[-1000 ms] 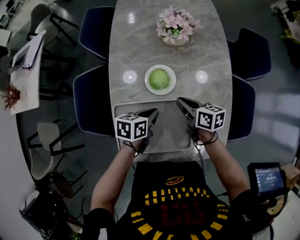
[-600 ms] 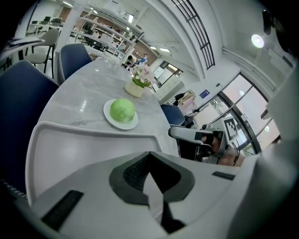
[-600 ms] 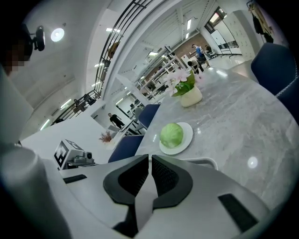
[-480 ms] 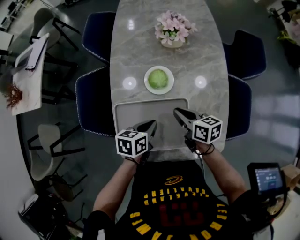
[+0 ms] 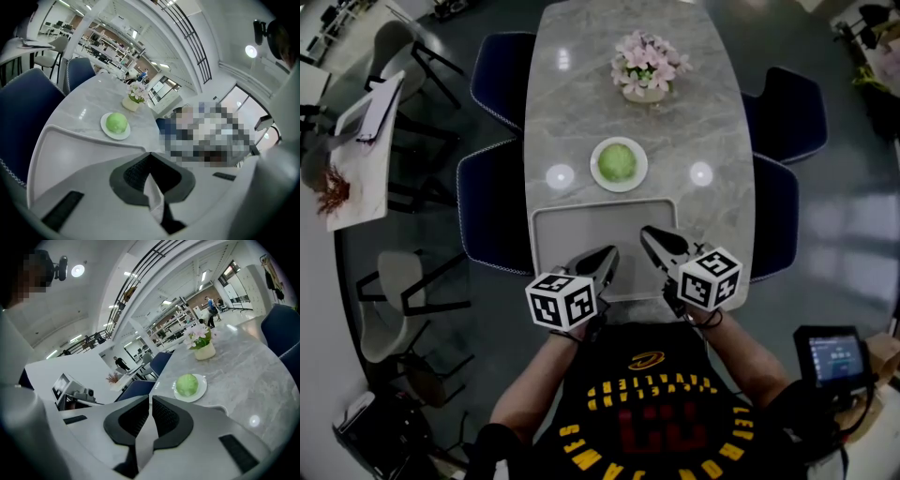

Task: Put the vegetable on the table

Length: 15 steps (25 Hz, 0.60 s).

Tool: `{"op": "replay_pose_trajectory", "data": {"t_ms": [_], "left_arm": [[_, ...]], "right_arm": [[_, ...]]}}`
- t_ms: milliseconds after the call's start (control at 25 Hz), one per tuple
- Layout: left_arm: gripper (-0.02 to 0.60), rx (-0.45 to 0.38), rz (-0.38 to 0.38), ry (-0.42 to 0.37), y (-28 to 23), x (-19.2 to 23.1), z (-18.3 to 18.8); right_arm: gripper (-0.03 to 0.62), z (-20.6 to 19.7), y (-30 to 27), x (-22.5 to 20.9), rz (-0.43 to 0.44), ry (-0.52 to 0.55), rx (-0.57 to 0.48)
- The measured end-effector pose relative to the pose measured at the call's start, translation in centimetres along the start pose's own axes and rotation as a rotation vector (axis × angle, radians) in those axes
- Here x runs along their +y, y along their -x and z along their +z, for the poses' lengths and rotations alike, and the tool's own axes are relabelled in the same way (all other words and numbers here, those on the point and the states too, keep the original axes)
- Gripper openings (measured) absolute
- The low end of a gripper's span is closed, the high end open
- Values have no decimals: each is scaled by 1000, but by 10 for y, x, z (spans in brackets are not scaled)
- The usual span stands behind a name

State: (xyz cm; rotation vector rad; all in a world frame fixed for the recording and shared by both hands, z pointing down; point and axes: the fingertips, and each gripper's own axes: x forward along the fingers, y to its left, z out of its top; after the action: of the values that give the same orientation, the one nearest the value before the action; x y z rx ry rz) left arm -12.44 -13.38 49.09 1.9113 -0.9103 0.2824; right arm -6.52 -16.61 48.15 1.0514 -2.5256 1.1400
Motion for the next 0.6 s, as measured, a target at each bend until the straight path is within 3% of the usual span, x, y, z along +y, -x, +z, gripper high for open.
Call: {"op": "replay_pose_trajectory", "data": {"t_ms": [320,600], "left_arm": [[0,-83,-45,-53,22,-34,29],[0,-132,-81,-45,35,-53,45]], "right_arm": [[29,30,18,27,-8,43,-89],[29,51,32,49,4,30,-151]]}}
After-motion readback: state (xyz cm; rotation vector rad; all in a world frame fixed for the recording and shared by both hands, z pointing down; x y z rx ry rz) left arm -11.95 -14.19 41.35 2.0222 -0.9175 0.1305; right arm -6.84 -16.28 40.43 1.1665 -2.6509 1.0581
